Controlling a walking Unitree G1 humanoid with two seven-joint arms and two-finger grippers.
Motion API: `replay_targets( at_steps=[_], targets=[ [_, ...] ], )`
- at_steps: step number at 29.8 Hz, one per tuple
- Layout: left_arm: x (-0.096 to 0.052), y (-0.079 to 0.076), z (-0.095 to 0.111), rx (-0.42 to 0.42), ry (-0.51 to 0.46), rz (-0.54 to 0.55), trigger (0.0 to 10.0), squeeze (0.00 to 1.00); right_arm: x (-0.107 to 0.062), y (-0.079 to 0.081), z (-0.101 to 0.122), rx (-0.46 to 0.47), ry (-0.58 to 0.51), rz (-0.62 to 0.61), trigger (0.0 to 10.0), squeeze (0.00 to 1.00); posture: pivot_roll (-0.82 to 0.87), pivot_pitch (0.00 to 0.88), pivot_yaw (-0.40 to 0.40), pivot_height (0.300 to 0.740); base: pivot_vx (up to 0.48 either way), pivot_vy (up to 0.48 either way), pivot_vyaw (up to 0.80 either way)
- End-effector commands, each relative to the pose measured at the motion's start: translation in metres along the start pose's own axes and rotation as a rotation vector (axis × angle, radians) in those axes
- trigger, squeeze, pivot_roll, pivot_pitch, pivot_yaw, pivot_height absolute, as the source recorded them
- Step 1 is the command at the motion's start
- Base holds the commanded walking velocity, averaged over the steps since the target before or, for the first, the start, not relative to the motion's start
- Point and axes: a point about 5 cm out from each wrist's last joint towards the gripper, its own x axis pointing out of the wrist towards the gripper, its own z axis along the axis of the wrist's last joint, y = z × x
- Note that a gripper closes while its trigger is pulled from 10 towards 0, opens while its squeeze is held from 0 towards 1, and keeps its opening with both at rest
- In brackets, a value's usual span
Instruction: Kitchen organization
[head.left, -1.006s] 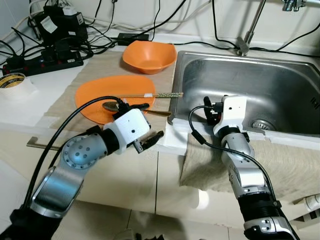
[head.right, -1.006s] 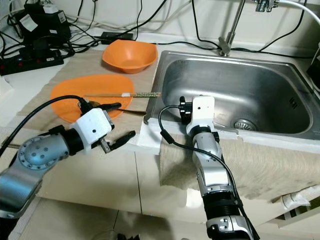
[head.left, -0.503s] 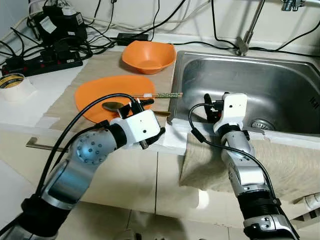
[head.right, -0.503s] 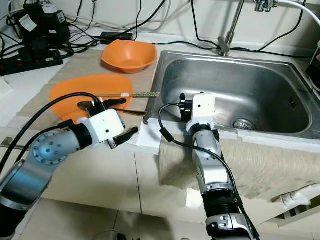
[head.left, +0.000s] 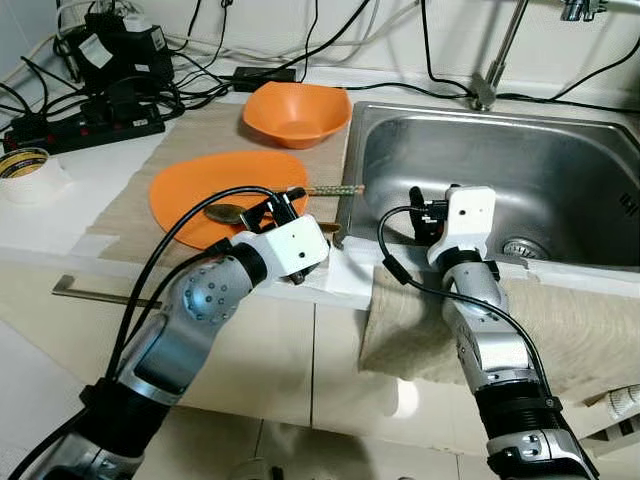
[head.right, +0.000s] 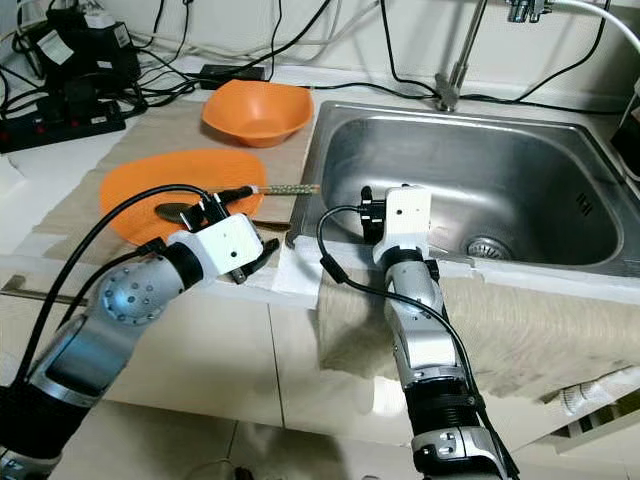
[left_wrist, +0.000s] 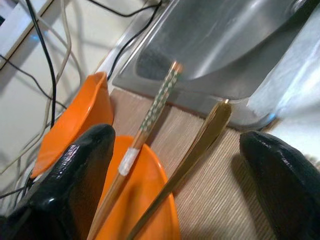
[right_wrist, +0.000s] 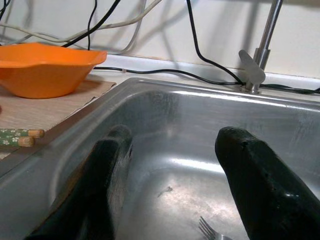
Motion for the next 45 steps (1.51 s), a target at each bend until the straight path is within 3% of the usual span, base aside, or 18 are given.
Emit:
replay_targets(
  at_steps=[1,32,45],
  targets=[
    [0.004,0.003,0.005,0.026,-0.018,0.014,10.0,0.00,0.000,-0.003,0.003,-0.011,-0.018,-0.012,10.0,0.00,0.00,0.000,0.030,0.732,0.000,0.000,0.00],
    [0.018,-0.003,0.000,0.038,-0.036,0.024,10.0,0.00,0.000,-0.004,0.005,-0.019,-0.023,-0.025,10.0,0.00,-0.02,0.000,0.042,0.732,0.000,0.000,0.00],
    [0.023,-0.007,-0.013,0.027,0.003,0.024,10.0,0.00,-0.003,-0.004,0.004,-0.017,-0.022,-0.026,10.0,0.00,-0.02,0.000,0.043,0.732,0.000,0.000,0.00]
  ],
)
